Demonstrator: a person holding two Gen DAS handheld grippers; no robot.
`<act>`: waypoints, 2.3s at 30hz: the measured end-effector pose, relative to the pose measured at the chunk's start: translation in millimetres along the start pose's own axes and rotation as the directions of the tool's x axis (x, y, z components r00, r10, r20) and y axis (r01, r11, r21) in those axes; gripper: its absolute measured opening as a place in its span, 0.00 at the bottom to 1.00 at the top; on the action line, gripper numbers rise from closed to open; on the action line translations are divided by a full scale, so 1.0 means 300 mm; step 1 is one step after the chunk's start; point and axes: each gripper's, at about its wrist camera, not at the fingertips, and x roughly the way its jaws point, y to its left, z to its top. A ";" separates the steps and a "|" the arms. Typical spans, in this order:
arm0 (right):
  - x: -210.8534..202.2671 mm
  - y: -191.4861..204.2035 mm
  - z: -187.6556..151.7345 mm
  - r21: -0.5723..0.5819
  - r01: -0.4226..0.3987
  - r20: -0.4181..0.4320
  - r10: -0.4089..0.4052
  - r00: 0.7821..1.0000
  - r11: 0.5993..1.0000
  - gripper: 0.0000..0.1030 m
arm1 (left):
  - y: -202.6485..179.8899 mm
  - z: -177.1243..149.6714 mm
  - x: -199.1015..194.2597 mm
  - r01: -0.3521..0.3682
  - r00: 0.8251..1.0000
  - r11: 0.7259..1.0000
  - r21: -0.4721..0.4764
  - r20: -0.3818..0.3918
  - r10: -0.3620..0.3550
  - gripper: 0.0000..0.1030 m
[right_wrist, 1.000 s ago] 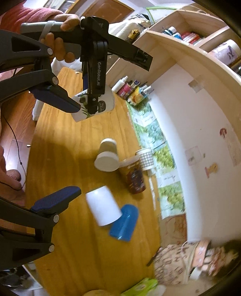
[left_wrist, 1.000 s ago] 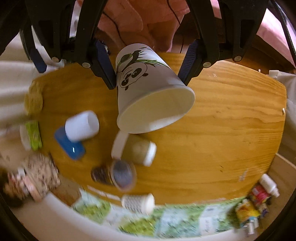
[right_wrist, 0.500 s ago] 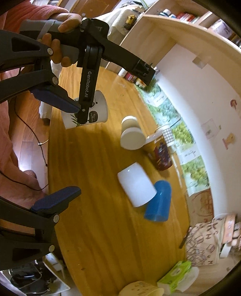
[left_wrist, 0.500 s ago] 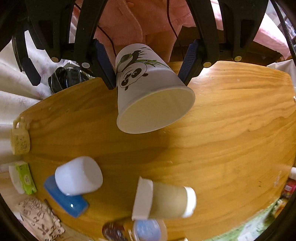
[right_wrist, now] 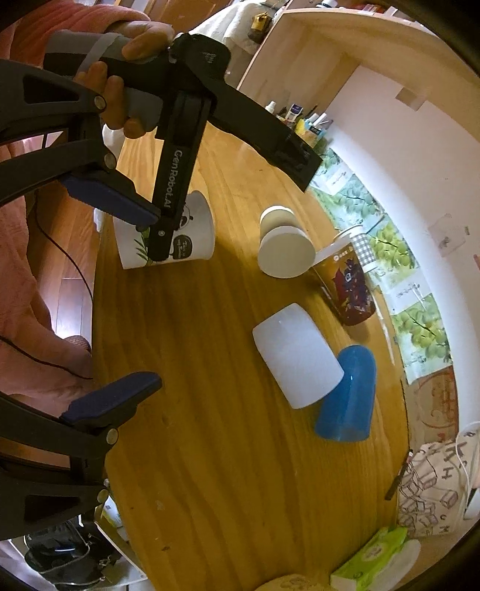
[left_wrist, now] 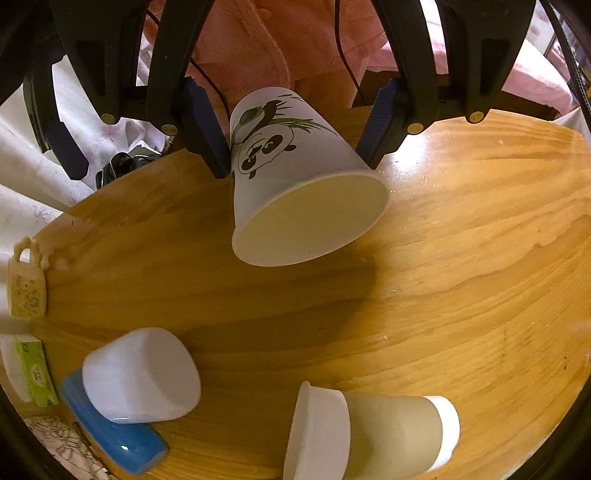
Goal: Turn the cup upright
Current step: 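Bring the right tool to the upright panda cup and grasp it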
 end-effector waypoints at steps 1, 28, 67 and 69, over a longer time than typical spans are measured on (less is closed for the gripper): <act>0.006 -0.001 0.004 -0.003 0.000 -0.005 0.000 1.000 1.000 0.80 | 0.007 0.007 0.007 0.015 1.000 1.000 -0.012 -0.012 -0.016 0.71; 0.093 0.039 0.031 -0.060 -0.035 -0.075 0.031 0.997 0.998 0.80 | 0.079 0.044 -0.124 0.080 0.993 0.997 -0.013 0.083 -0.079 0.78; 0.370 0.238 0.075 -0.176 -0.037 -0.221 -0.003 0.975 0.984 0.80 | 0.312 -0.316 -0.358 0.014 0.636 0.990 -0.138 0.765 0.098 0.78; 0.385 0.235 0.084 -0.166 -0.028 -0.230 -0.011 0.973 0.986 0.80 | 0.319 -0.329 -0.355 0.010 0.633 0.989 -0.145 0.767 0.106 0.78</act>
